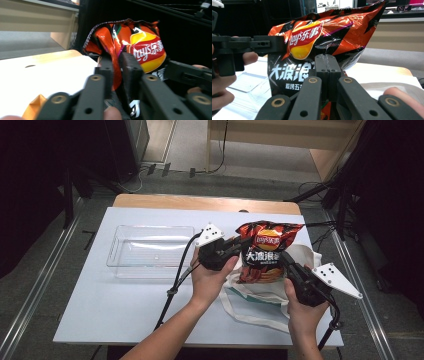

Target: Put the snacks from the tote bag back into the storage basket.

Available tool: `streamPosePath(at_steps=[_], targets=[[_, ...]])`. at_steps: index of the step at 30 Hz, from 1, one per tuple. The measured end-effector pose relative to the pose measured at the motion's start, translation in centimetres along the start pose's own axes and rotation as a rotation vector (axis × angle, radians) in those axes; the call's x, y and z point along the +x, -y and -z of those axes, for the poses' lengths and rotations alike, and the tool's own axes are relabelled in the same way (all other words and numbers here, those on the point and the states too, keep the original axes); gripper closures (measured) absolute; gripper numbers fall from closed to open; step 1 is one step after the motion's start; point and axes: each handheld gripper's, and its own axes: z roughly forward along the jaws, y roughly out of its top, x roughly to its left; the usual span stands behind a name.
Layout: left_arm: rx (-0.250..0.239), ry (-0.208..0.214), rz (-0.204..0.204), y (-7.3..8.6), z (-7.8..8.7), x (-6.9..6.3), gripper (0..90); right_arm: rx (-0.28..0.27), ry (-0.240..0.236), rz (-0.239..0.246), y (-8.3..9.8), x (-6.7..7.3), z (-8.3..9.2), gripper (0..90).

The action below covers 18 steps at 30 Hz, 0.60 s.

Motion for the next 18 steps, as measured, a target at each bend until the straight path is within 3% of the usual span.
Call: streamPosePath(at_steps=[5, 8, 12, 18], targets=[[-0.012, 0.043, 0.009, -0.2, 0.4, -0.1, 90.0, 0.009, -0.006, -0.011, 0.1, 0.0, 0.0, 90.0], [-0.026, 0.06, 0.002, -0.5, 0.8, -0.3, 90.0, 0.013, -0.002, -0.009, 0.2, -0.1, 0.1, 84.5], [-0.04, 0.068, -0.009, -0.9, 1.3, -0.1, 90.0, 0.027, 0.01, 0.048, 0.6, 0.0, 0.3, 70.0], [-0.046, 0.066, -0.026, -1.1, 1.8, 0.1, 90.0, 0.056, -0.032, 0.023, 1.3, -0.5, 0.1, 49.5]])
